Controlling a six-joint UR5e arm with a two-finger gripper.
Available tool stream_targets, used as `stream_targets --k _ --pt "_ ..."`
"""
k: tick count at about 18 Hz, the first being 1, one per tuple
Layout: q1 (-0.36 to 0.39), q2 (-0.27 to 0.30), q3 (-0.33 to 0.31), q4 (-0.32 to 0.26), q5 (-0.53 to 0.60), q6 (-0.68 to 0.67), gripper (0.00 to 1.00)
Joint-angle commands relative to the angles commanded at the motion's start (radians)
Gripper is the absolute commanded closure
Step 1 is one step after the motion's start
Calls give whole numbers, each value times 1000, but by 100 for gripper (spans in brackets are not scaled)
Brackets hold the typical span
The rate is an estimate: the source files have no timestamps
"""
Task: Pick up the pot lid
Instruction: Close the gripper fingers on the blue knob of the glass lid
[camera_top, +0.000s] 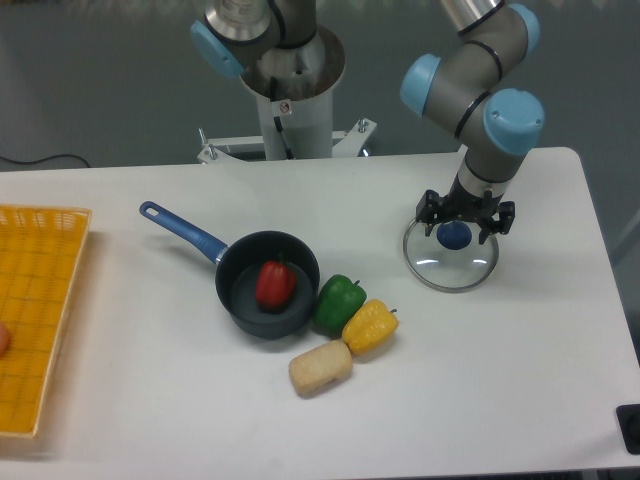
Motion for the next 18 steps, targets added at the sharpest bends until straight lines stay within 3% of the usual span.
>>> stream_targets --k 4,18 --pt "-6 -20 -2 25 2 0 0" --pt "2 -32 0 28 3 3 0"
